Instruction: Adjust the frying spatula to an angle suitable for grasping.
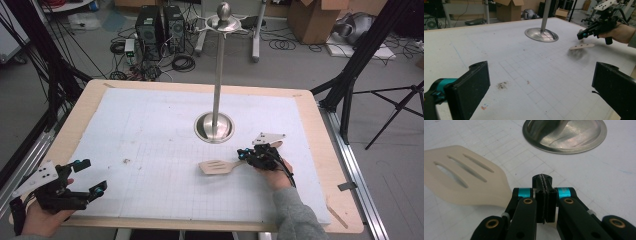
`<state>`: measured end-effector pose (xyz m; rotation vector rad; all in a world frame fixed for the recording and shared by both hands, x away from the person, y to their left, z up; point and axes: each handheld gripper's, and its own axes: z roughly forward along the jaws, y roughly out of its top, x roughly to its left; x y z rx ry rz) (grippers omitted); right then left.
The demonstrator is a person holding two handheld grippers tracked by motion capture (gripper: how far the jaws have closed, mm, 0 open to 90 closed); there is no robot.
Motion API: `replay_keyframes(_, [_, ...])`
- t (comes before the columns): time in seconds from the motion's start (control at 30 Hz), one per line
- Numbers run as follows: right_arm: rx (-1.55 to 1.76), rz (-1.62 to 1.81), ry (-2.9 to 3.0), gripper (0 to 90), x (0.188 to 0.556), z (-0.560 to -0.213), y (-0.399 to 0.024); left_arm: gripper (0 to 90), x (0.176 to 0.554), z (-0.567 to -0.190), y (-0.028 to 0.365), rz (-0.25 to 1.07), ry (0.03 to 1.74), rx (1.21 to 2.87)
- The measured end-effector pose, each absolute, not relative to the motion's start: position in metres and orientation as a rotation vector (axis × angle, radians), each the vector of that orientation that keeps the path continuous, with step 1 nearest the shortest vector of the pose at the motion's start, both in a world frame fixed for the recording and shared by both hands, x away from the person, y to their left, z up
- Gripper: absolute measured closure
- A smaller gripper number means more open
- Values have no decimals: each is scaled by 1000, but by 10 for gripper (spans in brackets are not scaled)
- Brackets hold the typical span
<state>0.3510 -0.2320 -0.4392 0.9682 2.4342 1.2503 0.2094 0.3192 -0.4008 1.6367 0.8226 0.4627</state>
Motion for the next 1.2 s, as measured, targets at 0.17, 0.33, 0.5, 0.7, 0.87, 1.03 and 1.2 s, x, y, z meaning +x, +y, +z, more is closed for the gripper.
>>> replay_keyframes(0.17, [985,1208,2457,900,356,-441,-224,20,205,-401,322,474,827,1636])
replay_keyframes(0.33, [952,1159,2505,900,359,-446,-219,20,203,-401,324,479,829,1631])
replay_keyframes(0.5, [950,1171,2529,900,359,-447,-222,20,203,-400,324,480,826,1629])
replay_keyframes(0.7, [1003,1194,2554,900,354,-444,-228,20,207,-400,321,473,815,1634])
replay_keyframes(0.87, [1017,1206,2542,900,344,-443,-232,20,212,-401,316,458,808,1640])
replay_keyframes(1.03, [1007,1194,2545,900,336,-443,-235,20,219,-401,309,442,793,1647])
replay_keyframes(1.2, [1007,1206,2549,900,326,-443,-241,20,225,-401,304,434,773,1656])
